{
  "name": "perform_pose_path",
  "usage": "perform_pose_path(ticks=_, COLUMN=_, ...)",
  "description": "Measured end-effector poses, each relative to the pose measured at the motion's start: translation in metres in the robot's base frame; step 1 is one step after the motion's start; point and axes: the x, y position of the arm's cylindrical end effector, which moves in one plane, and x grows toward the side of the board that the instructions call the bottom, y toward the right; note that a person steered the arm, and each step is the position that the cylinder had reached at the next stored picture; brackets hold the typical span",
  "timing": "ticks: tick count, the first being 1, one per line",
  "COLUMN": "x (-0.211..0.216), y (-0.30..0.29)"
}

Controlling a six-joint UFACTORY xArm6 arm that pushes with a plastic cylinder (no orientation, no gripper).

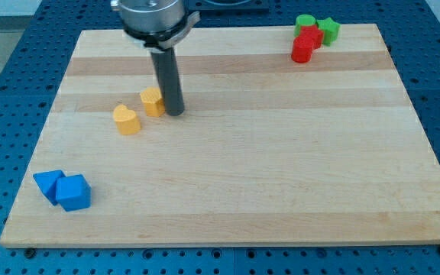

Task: Move your arm towards the top right of the board

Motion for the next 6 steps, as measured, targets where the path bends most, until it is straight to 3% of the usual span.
perform_pose_path(ticks=3, x=-0.099, y=0.070)
perform_pose_path(ticks=6, x=-0.079, y=0.235)
